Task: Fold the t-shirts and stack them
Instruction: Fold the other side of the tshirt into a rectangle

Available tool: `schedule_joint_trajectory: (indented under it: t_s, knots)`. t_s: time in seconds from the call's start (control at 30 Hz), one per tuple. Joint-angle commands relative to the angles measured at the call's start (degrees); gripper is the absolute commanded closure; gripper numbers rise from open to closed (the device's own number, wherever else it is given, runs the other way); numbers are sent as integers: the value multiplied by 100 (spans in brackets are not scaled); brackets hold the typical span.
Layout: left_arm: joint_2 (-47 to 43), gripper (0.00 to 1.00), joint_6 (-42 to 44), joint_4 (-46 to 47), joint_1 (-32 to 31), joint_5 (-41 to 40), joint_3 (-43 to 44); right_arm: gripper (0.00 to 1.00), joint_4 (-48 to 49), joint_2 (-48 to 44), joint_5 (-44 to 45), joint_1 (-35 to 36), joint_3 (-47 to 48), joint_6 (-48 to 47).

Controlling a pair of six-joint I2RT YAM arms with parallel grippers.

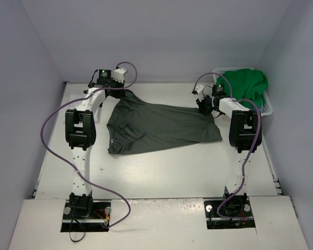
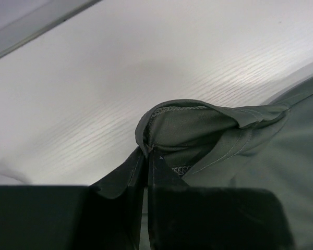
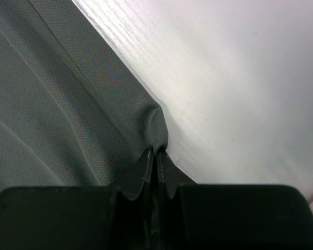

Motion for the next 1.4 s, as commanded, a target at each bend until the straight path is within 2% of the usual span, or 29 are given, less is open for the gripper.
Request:
schedule_joint_trajectory:
  t_s: [0.0, 0.47, 0.93, 1.37]
  knots:
    - [-626, 100, -135, 361, 33, 138, 43, 100, -133, -302, 232, 30, -209, 111]
    - [-969, 100, -390, 220, 15, 754, -300, 100, 982, -487, 504, 48, -473, 647]
    - [-1576, 100, -363, 246, 15, 964, -985, 100, 1044, -592, 715, 294, 195, 849]
    - [-2305, 100, -82, -52, 7, 1088, -1706, 100, 1036, -1233, 1093, 602, -455, 524]
